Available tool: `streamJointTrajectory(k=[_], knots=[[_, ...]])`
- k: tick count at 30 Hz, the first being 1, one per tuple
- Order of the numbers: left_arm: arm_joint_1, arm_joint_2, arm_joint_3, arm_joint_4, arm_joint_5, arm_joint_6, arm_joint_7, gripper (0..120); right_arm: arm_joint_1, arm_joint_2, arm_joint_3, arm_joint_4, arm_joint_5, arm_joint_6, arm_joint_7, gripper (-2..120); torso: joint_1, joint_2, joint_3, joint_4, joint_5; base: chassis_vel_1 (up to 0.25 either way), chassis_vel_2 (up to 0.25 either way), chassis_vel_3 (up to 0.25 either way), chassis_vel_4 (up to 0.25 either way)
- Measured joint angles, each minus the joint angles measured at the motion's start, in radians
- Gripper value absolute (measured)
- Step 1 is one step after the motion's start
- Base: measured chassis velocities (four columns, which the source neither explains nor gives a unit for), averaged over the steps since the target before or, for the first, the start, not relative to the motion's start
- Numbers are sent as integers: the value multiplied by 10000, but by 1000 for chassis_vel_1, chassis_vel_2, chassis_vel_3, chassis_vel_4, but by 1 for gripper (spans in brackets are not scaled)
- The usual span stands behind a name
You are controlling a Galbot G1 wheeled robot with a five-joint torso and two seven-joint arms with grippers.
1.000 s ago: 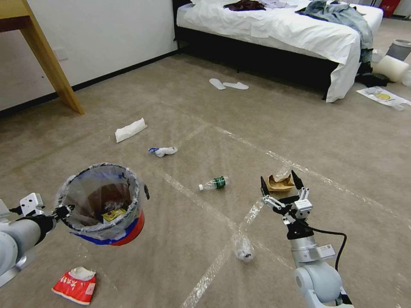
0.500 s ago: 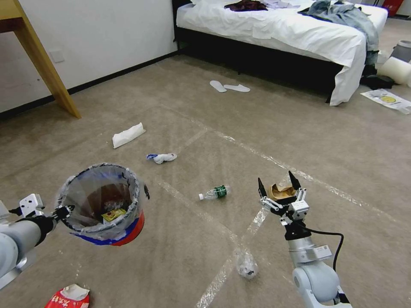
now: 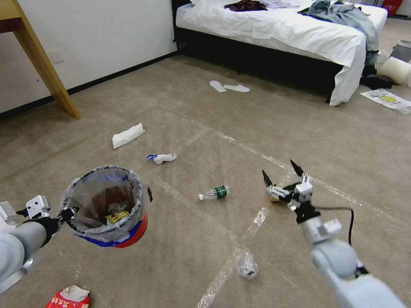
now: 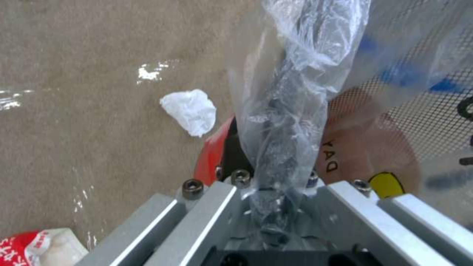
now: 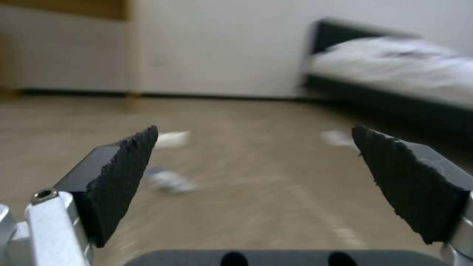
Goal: Pick up the trash bin and place the garbage on the floor into it.
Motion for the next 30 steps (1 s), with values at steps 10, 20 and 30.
streamJointTrajectory(k=[10,20,30], knots=[[-65,-151,134,85,144,-8,30,0,3315,-3131,-3606,-2457,897,225,-5330,100,1,0,1,-2,4,0,0,0,0],[-40,-293,113,169,254,1,125,0,7115,-2289,-8048,-5212,-708,1430,-9179,100,0,1,0,3,-3,0,0,0,0],[106,-412,28,133,359,-10,98,0,7427,-1093,-9249,-6438,-2701,2069,-9414,100,0,1,0,-3,-6,0,0,0,0]])
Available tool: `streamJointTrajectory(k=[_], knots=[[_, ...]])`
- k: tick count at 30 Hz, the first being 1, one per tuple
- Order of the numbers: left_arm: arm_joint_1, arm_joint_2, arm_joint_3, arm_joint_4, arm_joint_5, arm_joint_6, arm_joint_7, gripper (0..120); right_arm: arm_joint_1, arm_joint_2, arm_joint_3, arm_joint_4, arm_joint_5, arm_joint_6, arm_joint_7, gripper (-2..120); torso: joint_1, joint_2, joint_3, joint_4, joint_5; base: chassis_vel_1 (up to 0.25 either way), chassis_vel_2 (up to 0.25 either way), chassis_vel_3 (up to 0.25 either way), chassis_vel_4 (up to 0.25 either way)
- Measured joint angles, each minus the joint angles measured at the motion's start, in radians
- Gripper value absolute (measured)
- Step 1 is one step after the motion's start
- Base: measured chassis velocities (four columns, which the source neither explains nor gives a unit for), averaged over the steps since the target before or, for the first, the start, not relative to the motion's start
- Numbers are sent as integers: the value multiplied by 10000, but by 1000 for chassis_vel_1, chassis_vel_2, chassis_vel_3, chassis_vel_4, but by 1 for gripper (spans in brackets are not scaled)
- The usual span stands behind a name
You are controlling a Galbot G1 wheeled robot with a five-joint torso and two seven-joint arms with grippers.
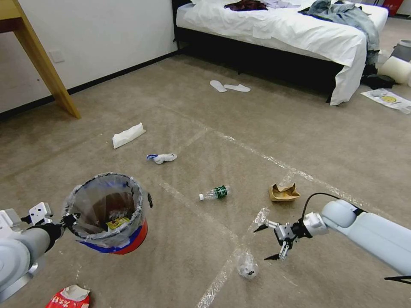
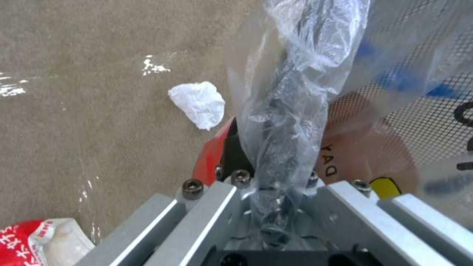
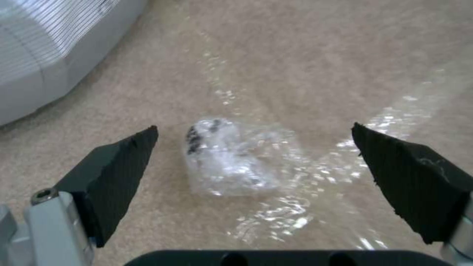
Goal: Pick up the trash bin and place the garbage on the floor into it.
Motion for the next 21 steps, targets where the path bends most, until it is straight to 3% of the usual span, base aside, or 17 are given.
streamJointTrajectory(k=[12,21], knots=[[144,-244,85,0,296,-15,33,0,205,1067,-719,-1126,-837,284,-58,100,0,1,0,2,2,0,0,0,0],[100,-194,88,19,281,-25,39,0,44,1148,-786,-1278,-1109,342,13,100,0,2,-1,1,1,0,0,0,0]])
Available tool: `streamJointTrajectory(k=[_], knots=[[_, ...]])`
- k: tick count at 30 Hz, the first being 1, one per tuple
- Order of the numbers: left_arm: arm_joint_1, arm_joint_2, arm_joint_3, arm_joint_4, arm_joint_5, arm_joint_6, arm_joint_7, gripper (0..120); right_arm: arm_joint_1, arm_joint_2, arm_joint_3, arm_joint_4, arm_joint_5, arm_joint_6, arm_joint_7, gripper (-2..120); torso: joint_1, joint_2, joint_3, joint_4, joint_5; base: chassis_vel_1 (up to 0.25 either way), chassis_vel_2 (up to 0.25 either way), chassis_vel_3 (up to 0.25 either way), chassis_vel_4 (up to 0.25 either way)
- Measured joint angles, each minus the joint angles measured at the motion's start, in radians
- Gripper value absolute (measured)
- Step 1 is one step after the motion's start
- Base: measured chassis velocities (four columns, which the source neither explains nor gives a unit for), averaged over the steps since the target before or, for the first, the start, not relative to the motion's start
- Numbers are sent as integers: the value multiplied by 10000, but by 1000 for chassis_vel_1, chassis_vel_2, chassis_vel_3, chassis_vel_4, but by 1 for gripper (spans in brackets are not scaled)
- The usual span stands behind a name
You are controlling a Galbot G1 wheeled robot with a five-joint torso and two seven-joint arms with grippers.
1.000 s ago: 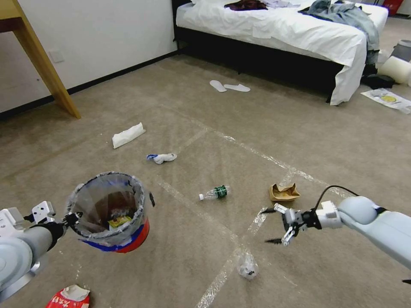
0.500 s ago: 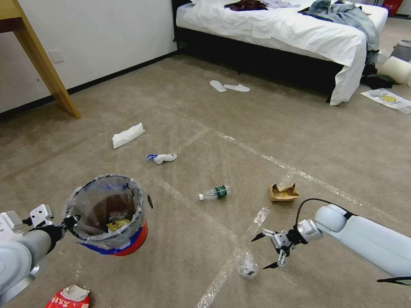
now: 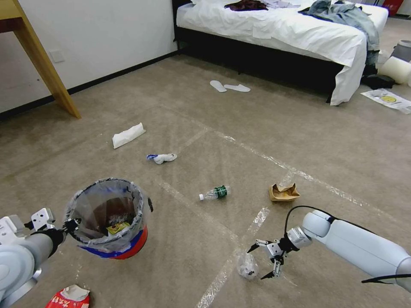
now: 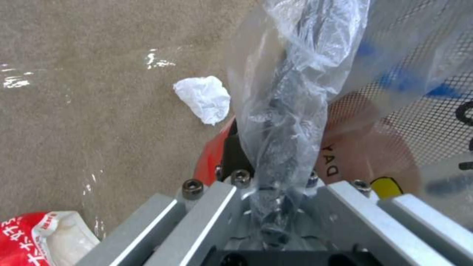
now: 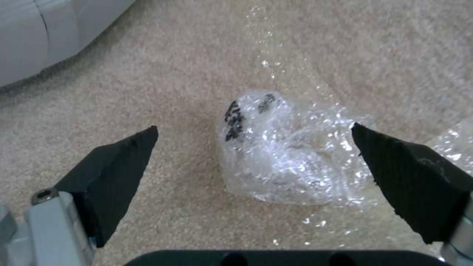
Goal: Pick up the trash bin and place the garbage on the floor into it.
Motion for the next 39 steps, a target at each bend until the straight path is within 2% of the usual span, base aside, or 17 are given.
streamJointTrajectory(k=[17,24,36,38,39], knots=[[-12,-57,11,58,20,-14,11,0,-170,494,-162,-387,-436,-15,360,100,0,0,0,0,0,0,0,0,0],[1,-74,-39,65,30,-31,32,0,-46,878,-306,-627,-1155,-136,1172,100,0,1,0,1,0,0,0,0,0],[-65,-114,36,182,129,-68,142,0,134,1130,-739,-783,-1404,-328,2203,99,0,0,0,1,0,0,0,0,0],[-88,-96,76,208,149,-85,163,0,158,1218,-822,-850,-1460,-369,2423,90,0,0,0,1,0,0,0,0,0],[-88,-96,76,208,149,-85,163,0,158,1218,-822,-850,-1460,-369,2423,90,0,0,0,1,0,0,0,0,0]])
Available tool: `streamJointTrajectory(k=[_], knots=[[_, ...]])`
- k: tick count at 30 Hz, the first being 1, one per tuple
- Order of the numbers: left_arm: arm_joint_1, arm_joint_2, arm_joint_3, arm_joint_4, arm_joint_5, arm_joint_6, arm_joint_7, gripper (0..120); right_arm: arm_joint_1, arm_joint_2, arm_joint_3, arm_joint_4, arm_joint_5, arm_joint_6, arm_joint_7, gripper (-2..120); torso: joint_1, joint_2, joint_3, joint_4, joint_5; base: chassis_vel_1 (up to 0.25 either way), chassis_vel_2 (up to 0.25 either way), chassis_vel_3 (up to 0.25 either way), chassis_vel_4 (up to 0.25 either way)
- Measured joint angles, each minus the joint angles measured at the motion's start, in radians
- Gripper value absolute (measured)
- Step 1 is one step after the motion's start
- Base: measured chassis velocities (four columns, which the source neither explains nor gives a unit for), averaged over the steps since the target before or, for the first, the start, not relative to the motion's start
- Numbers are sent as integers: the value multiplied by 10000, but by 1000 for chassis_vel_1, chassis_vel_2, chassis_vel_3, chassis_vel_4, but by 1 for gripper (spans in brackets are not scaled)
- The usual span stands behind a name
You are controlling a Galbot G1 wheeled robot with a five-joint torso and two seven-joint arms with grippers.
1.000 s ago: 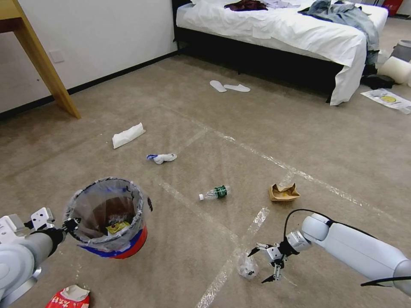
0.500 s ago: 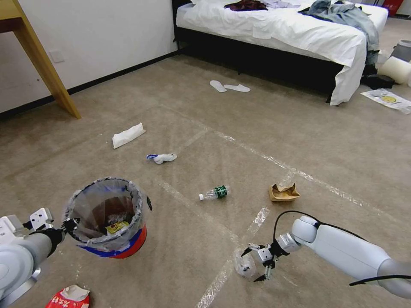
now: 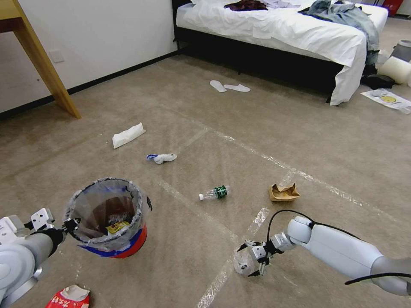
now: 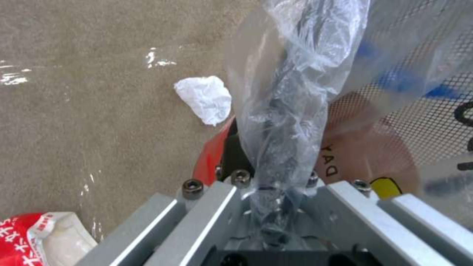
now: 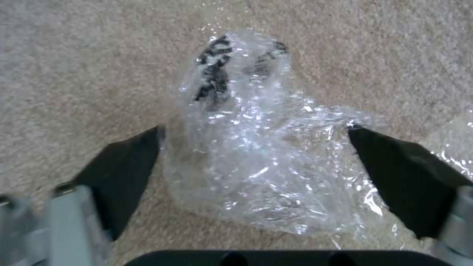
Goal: Pick up the trash bin and place the garbage on the floor into it.
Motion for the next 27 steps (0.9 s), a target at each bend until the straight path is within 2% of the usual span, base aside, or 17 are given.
streamJointTrajectory(k=[1,4,5,6,7,9,10,14,16,17,19,20,21,23,24,26,27], knots=[[-14,16,17,2,2,-25,2,0,0,21,-26,-5,-1,-10,75,84,0,0,0,0,1,0,0,0,0],[-23,21,23,-1,3,-33,4,0,1,21,-60,16,22,-11,121,77,0,-1,0,-1,1,0,0,0,0],[-26,22,30,-11,4,-41,4,0,26,16,-99,40,48,-12,130,69,0,-1,0,-1,1,0,0,0,0],[-26,22,30,-11,4,-41,4,0,26,16,-99,40,48,-12,130,69,0,-1,0,-1,1,0,0,0,0],[-22,21,35,-19,23,-53,5,0,71,14,-116,38,63,-22,131,62,0,0,0,-1,1,0,0,0,0],[-21,22,35,-19,31,-57,6,0,89,14,-118,29,64,-23,132,61,0,0,0,0,1,0,0,0,0],[-22,38,36,-19,41,-65,7,0,129,15,-121,1,78,-28,139,51,0,0,0,0,0,0,0,0,0],[-57,71,81,-18,53,-84,10,0,153,17,-132,-5,124,-49,219,39,0,0,0,0,0,0,0,0,0],[-94,85,129,-17,53,-99,-4,0,93,-16,-127,32,262,-64,288,25,0,0,0,0,0,0,0,0,0],[-94,105,141,-18,44,-101,-19,0,-11,-71,23,118,662,-69,311,13,0,0,0,-1,1,0,0,0,0],[-93,113,141,-20,37,-103,-28,0,-87,-106,207,200,967,-70,312,10,0,0,0,-2,0,0,0,0,0],[-92,127,141,-32,19,-106,-34,0,-211,-148,606,386,1612,-85,358,3,0,0,0,-2,1,0,0,0,0],[-92,127,141,-32,19,-106,-34,0,-211,-148,606,386,1612,-85,358,3,0,0,0,-2,1,0,0,0,0],[-82,167,126,-55,-12,-114,-43,0,-389,-185,1539,760,2870,-194,526,0,0,0,0,-2,1,0,0,0,0],[-82,167,126,-55,-12,-114,-43,0,-389,-185,1539,760,2870,-194,526,0,0,0,0,-2,1,0,0,0,0],[-82,238,126,-66,-36,-125,-60,0,-473,-161,2884,1215,4043,-378,836,0,0,0,0,1,-1,0,0,0,0],[-82,238,126,-66,-36,-125,-60,0,-473,-161,2884,1215,4043,-378,836,0,0,0,0,1,-1,0,0,0,0]])
